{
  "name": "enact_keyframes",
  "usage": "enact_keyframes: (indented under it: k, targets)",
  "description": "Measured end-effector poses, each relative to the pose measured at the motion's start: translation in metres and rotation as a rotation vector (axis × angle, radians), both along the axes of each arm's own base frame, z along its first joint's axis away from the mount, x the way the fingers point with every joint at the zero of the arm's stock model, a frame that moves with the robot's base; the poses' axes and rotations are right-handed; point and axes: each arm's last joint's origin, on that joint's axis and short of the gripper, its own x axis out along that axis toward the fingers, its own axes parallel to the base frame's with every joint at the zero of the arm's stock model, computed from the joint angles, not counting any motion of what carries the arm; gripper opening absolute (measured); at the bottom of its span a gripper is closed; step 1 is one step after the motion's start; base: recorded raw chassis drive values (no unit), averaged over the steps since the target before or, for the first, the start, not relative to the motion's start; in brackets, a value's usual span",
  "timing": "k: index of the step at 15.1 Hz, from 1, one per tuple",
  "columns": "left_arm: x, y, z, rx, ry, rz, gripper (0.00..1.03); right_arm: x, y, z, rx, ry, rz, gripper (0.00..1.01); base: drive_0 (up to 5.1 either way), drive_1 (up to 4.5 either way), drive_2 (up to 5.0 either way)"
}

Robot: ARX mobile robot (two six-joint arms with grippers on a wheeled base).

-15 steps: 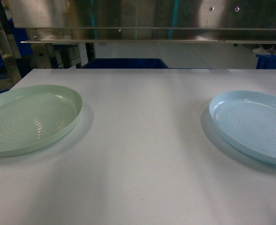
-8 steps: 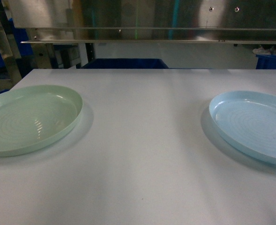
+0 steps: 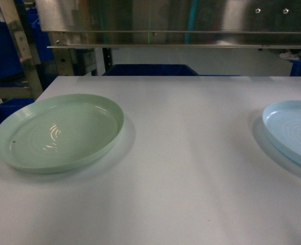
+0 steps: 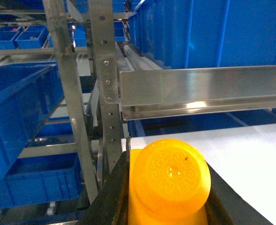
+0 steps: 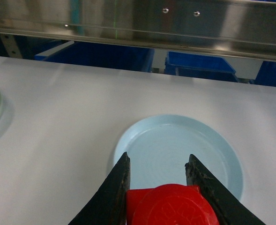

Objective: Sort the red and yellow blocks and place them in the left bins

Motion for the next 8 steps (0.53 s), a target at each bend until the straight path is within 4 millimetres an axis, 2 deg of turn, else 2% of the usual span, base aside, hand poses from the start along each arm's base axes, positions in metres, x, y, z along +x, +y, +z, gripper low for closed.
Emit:
enact_keyframes:
  k: [6,8]
  targets:
    - [-0.0001,0.0004,-0.0001,0.0,0.0,0.003,0.26,0.0,-0.0001,0.0,0.0,0.0,0.0,0.29,0.0,0.0,0.0]
    - [-0.0001,0.0002,-0.0001,0.0,0.0,0.003,0.26,0.0,-0.0001,0.0,0.0,0.0,0.0,0.29,-4.9,2.51,2.5]
